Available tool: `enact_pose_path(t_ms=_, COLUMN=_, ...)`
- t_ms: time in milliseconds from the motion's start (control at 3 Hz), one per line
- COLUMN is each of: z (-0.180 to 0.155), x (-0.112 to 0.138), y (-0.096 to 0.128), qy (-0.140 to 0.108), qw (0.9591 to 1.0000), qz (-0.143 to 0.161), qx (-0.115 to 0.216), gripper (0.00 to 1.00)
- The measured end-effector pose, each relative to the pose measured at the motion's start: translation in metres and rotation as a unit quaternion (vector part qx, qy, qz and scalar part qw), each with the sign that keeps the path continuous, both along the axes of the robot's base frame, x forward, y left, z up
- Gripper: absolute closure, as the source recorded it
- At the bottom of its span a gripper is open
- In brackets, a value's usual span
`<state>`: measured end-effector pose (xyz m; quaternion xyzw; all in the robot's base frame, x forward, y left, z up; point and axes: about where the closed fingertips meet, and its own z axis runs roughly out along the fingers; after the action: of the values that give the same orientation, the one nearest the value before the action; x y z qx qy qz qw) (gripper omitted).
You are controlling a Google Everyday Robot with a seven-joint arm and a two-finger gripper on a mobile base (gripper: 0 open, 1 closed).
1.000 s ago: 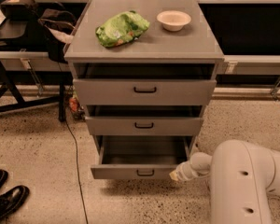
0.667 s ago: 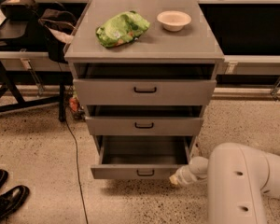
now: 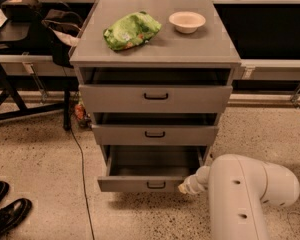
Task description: Close bottom drawer
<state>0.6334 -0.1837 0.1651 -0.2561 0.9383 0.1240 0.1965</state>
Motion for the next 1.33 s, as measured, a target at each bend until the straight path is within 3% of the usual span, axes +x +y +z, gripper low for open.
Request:
enact_pose_path(t_ms=333, z=0.000, x=0.015, y=0.002, qy=-0.014, qw=0.9998, qz=0.003, qx=-0.010, gripper=1.00)
enact_pose_path(t_ms=1000, z=0.016, x=0.053, y=-0.005, qy=-0.093, qw=0.9946, qz=-0.028, qx=-0.035, gripper=1.00)
enact_pose_path(t_ms=1333, z=0.014, x=0.056, y=-0.004, qy=-0.095, qw=0.9945, qz=-0.030, qx=-0.032, gripper=1.00)
